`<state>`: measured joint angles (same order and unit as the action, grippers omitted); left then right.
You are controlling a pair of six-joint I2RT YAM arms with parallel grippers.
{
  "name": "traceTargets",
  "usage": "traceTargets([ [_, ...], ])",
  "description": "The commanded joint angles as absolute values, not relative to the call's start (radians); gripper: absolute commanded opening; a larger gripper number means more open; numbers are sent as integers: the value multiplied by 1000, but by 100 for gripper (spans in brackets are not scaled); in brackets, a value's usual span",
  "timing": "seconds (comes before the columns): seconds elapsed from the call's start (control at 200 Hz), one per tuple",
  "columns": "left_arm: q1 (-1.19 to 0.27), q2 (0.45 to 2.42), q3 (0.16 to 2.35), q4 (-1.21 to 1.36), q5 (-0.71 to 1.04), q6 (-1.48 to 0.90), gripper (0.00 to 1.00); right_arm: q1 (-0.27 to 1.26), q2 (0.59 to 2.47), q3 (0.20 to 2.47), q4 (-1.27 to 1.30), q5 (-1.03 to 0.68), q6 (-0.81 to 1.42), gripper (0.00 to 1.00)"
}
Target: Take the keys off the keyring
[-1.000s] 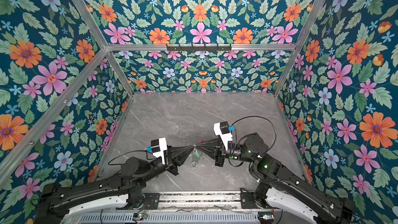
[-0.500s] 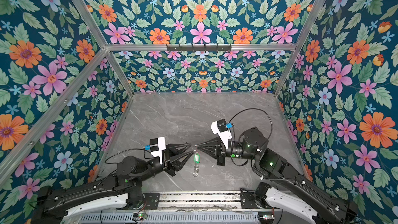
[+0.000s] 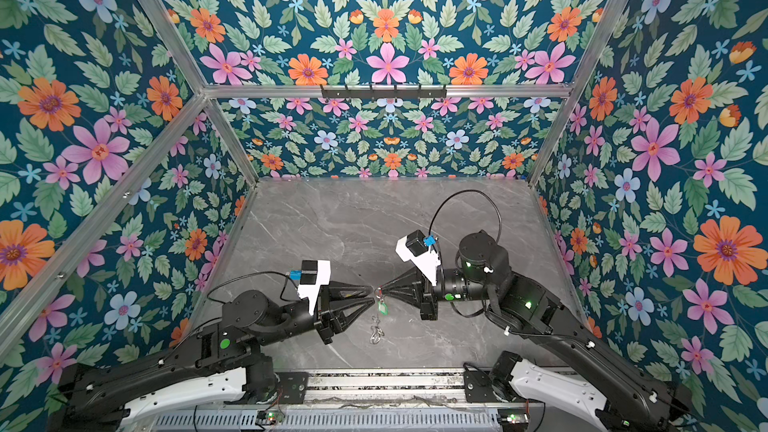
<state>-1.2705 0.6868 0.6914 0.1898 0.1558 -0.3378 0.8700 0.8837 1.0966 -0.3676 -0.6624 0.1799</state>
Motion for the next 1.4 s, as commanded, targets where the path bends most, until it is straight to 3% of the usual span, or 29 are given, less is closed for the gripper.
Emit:
traceTargets([
  [0.0,-1266,704,706,164,198,-360,25,871,885,1104,-362,-698,155,0],
  [0.685,-1247,709,699,222,284,-376,5,871,916,1120,-417,-712,106,0],
  [1.07,-1237,714,691,264,345,-393,4,870,925,1123,-447,-712,82,0],
  [1.265,-1235,726,700,251,385,-397,11,870,923,1121,-453,-715,74,0],
  [1.395,-1233,721,701,245,376,-399,0,869,927,1124,-455,-718,74,0],
])
